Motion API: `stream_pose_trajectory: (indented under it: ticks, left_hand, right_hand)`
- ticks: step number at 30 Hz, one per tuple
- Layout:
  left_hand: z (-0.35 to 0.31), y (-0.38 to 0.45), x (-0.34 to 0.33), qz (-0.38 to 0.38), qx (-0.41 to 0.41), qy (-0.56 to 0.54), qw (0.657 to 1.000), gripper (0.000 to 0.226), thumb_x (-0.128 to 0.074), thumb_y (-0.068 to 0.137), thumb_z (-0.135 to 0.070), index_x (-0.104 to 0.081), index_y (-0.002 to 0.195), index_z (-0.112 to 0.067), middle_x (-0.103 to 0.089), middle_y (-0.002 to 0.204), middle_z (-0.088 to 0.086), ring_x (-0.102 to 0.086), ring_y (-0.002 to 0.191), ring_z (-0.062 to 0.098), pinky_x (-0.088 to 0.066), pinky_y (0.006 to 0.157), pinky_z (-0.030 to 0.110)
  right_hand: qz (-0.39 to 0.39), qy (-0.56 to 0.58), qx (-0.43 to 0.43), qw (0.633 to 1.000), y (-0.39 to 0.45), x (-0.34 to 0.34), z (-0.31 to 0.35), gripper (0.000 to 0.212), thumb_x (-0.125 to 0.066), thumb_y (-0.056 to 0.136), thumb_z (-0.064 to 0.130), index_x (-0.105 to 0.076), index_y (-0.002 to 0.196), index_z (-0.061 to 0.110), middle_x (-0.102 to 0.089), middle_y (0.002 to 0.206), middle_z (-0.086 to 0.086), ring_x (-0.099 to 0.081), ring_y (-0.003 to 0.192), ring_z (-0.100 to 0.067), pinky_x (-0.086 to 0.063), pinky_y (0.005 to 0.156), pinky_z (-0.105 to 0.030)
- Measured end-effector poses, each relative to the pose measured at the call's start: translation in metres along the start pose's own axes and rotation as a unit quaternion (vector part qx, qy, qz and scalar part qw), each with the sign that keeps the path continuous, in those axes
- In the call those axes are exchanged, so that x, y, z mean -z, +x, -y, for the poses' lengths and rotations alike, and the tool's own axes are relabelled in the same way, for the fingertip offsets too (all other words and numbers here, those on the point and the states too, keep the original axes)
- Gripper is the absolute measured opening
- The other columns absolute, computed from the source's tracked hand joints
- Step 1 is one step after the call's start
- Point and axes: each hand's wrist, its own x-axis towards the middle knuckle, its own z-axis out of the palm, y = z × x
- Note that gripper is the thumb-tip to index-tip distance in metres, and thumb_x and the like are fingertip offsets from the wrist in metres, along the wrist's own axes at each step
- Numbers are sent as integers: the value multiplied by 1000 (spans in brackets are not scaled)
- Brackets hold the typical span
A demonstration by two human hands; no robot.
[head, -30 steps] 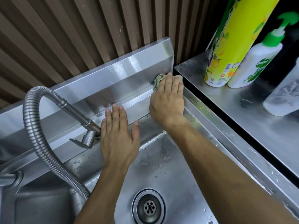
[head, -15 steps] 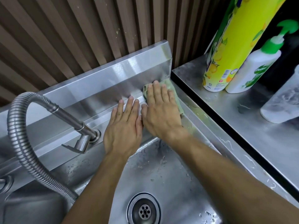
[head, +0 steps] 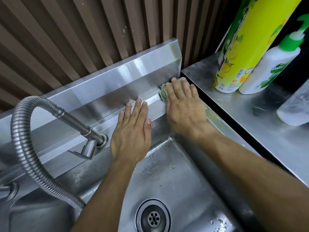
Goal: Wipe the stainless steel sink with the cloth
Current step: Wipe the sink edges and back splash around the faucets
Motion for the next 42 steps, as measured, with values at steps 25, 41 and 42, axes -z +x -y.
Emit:
stream_pose_trajectory:
  ticks: [25, 41, 42]
  left_hand:
    - [0, 0, 0, -6, 4, 7, 1000, 58, -17, 107, -37, -25, 161, -18, -17, 169, -2, -15, 157, 22, -4, 128, 34]
    - [1, -5, -1, -5, 4, 19, 1000, 61, -21, 106, -35, -29, 159, -7, -22, 169, 8, -15, 158, 23, -11, 128, 40]
    - [1, -5, -1, -1, 3, 18, 1000, 61, -21, 106, -36, -27, 160, -9, -21, 169, 7, -14, 158, 22, -10, 128, 39]
  right_hand:
    - [4, 15, 116, 993, 4, 2, -27, 57, -23, 110, 33, -10, 165, 20, -10, 172, -1, -10, 159, -29, -13, 126, -44]
    - [25, 141, 216, 966, -6, 4, 0, 55, -36, 109, 26, -22, 162, 21, -17, 171, 2, -10, 159, -24, -3, 126, -34]
    - [22, 120, 208, 970, -2, 5, -5, 56, -35, 109, 26, -21, 163, 24, -16, 171, 4, -9, 159, -22, -6, 126, -36]
